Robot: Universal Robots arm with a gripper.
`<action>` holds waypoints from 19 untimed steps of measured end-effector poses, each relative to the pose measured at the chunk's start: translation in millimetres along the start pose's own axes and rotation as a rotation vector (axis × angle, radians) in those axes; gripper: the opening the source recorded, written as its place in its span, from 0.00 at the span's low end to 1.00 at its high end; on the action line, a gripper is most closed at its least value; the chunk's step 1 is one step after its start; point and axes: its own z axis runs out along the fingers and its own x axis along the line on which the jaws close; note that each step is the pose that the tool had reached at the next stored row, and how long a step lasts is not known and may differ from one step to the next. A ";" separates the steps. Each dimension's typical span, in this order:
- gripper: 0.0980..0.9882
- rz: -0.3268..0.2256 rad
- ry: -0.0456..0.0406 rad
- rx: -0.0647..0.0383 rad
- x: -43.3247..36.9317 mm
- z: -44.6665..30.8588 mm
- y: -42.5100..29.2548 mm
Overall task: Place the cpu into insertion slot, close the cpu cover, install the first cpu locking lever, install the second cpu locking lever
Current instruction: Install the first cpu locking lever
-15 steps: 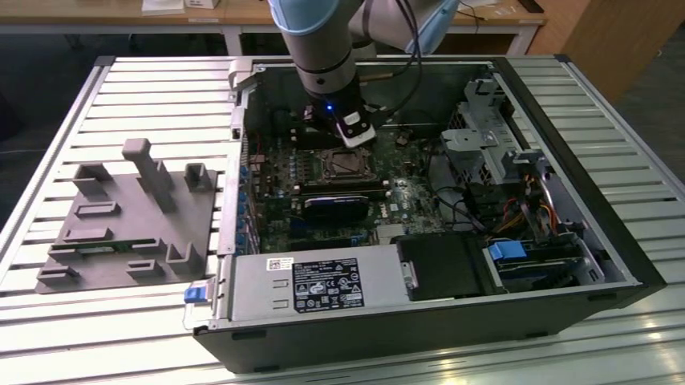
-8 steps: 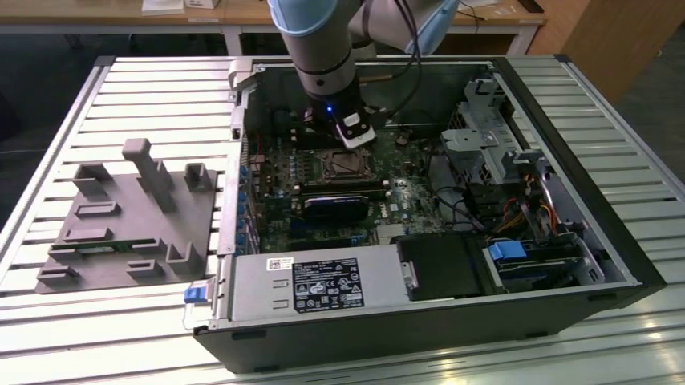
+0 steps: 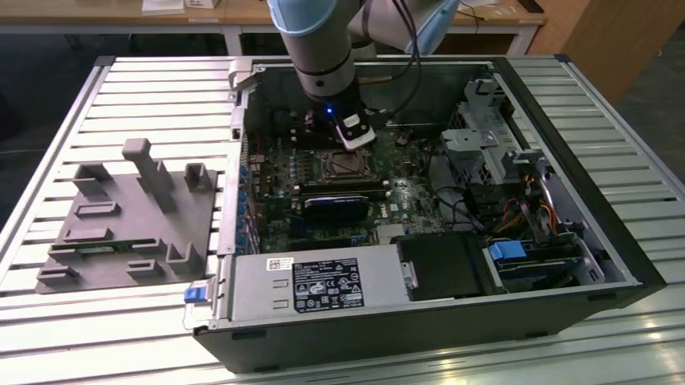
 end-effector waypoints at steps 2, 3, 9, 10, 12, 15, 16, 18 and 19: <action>0.01 0.000 -0.0002 0.000 0.1 0.3 0.0; 0.01 0.000 -0.0003 0.000 0.1 0.4 0.0; 0.01 0.000 -0.0003 0.000 0.1 0.6 0.1; 0.01 0.000 -0.0003 0.000 0.1 0.6 0.1; 0.01 0.000 -0.0002 0.000 -0.3 0.7 0.1; 0.01 0.000 -0.0003 0.000 -0.3 0.8 0.9; 0.01 0.000 -0.0002 0.000 -0.2 0.8 1.2; 0.01 0.000 0.0000 0.001 -0.2 0.5 1.7; 0.01 0.000 0.0000 0.001 -0.1 0.5 1.9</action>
